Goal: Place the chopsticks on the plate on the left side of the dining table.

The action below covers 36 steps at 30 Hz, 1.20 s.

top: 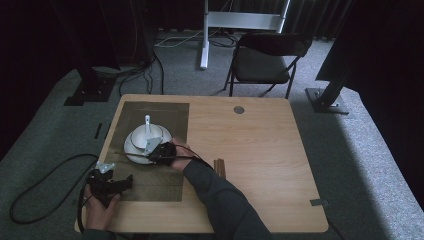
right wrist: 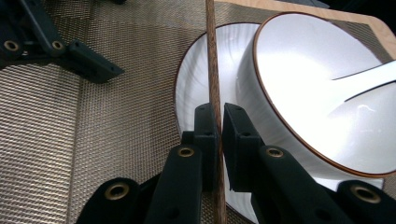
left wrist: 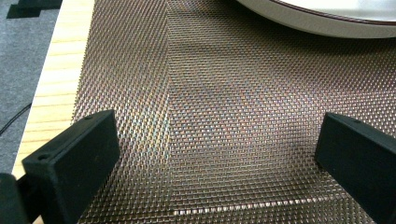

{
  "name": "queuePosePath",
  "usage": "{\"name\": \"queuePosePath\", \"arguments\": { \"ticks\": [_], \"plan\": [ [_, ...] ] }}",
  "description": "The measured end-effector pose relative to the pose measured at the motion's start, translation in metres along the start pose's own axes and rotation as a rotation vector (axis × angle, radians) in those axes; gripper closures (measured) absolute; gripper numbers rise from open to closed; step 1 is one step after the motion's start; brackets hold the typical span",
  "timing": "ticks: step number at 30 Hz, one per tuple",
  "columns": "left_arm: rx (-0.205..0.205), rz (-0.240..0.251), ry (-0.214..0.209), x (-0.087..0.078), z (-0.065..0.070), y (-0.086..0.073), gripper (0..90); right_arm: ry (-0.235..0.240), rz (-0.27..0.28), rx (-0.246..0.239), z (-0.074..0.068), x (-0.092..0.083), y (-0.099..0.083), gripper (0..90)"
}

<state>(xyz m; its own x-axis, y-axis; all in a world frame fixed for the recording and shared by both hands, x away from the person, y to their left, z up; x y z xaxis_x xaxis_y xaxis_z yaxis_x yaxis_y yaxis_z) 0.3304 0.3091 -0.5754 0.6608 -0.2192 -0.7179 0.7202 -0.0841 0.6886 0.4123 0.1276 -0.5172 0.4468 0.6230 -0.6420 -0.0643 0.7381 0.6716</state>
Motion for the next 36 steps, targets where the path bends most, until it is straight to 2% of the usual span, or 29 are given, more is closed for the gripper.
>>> {"name": "queuePosePath", "arguments": {
  "ticks": [11, 12, 17, 23, 30, 36],
  "plan": [
    [0.0, 0.0, 0.0, 0.0, 0.0, 0.0, 0.2, 0.007, -0.009, -0.012, 0.0, 0.008, -0.001, 84.3],
    [0.0, -0.001, 0.0, 0.0, 0.0, 0.0, 0.1, 0.008, -0.021, -0.033, -0.002, 0.01, -0.001, 84.3],
    [0.0, -0.001, 0.0, 0.0, 0.0, 0.0, 0.2, 0.009, -0.025, -0.042, -0.003, 0.014, 0.0, 84.3],
    [0.001, -0.001, 0.0, 0.0, 0.0, 0.0, 0.2, 0.003, -0.042, -0.097, -0.003, 0.018, 0.002, 84.3],
    [0.001, -0.003, 0.0, 0.0, 0.0, 0.0, 0.2, -0.014, -0.055, -0.127, -0.004, 0.023, 0.005, 84.3],
    [0.001, -0.002, 0.0, 0.0, 0.0, 0.0, 0.2, -0.026, -0.05, -0.135, -0.004, 0.024, 0.005, 84.1]
  ]
}}
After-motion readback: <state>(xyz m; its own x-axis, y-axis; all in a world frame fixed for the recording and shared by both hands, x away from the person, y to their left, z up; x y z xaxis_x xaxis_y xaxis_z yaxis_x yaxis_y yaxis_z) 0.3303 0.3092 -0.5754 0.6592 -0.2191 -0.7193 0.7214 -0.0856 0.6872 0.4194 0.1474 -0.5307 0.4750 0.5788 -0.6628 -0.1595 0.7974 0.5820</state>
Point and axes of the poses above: each handheld gripper's, and its own axes: x roughly forward along the jaws, y roughly out of its top, z roughly to its right, the point moved 4 cm from there along x, roughly forward along the jaws, and after that the axes turned 9 degrees about -y, right-handed, at the moved point
